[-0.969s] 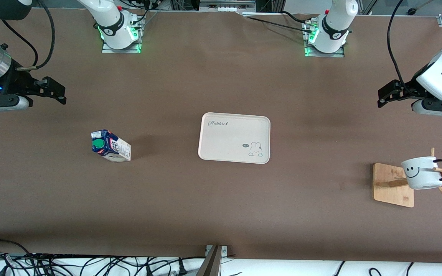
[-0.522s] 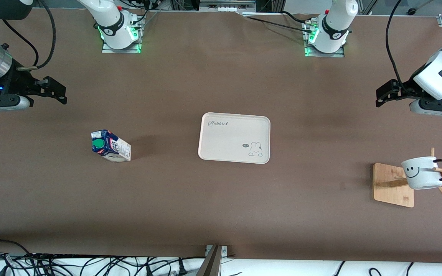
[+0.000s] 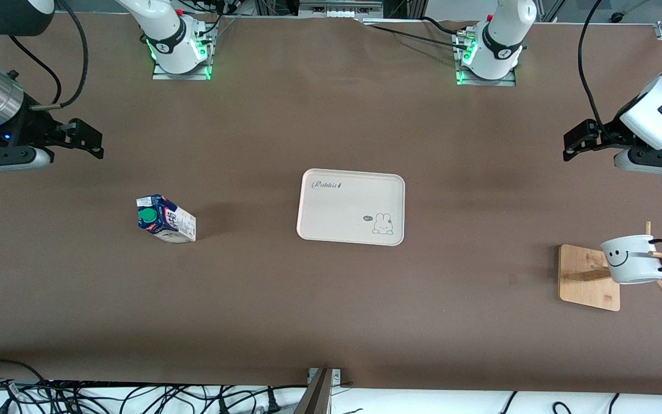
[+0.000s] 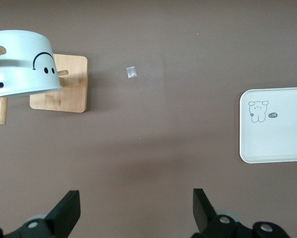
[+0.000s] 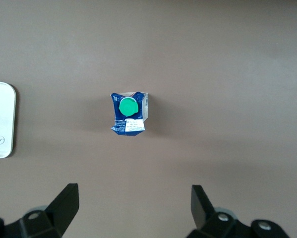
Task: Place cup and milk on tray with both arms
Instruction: 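Reach the right gripper down and grasp the milk carton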
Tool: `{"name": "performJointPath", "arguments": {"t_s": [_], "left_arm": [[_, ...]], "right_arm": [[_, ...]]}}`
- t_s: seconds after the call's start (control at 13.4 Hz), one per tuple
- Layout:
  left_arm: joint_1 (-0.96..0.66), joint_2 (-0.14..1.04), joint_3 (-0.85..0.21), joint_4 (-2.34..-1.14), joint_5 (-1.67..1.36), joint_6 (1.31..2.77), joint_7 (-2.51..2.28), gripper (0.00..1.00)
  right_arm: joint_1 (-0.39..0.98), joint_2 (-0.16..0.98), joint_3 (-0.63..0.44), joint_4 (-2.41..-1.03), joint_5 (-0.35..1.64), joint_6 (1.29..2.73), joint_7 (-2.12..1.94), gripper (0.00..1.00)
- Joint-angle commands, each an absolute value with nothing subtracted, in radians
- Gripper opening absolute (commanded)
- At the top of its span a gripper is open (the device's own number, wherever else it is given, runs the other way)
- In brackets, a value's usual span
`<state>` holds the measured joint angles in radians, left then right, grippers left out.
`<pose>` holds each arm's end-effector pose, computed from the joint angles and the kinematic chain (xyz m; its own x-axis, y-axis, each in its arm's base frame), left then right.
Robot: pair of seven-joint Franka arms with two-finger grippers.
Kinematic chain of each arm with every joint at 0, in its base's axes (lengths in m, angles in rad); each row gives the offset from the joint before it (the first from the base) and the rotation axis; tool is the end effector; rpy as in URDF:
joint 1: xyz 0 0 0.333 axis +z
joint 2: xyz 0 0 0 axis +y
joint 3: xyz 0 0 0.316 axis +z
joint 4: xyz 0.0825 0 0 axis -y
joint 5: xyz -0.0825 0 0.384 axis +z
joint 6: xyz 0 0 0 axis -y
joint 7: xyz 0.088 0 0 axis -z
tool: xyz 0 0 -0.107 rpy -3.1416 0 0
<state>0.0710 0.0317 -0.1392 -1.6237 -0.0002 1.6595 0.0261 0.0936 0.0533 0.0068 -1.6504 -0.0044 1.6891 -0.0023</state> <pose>0.5692 -0.0377 0.5895 0.9956 -0.0941 0.0045 -0.0941 -0.9956 0.0045 0.5743 0.0573 0.5668 0.9946 0.1030 -0.0146 0.1031 -0.9947 0.0040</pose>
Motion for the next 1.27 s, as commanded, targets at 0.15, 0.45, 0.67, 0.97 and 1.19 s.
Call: {"name": "performJointPath", "arguments": {"t_s": [0.15, 0.45, 0.67, 0.97, 1.19], "left_arm": [[0.069, 0.054, -0.155, -1.575, 0.006, 1.632, 0.041, 1.0], [0.069, 0.055, -0.158, -1.574, 0.006, 1.628, 0.041, 1.0], [0.072, 0.055, -0.156, -1.572, 0.006, 1.624, 0.043, 1.0], [0.072, 0.055, -0.156, -1.572, 0.006, 1.623, 0.043, 1.0], [0.072, 0.055, -0.156, -1.574, 0.006, 1.621, 0.041, 1.0]], "right_arm": [[0.106, 0.196, 0.006, -1.638, -0.017, 1.707, 0.003, 1.0], [0.135, 0.308, 0.008, -1.657, -0.006, 1.833, 0.014, 1.0], [0.135, 0.35, 0.009, -1.663, 0.008, 1.87, 0.018, 1.0], [0.133, 0.391, 0.008, -1.707, 0.02, 1.965, 0.017, 1.0], [0.133, 0.396, 0.008, -1.767, 0.02, 2.028, 0.017, 1.0]]}}
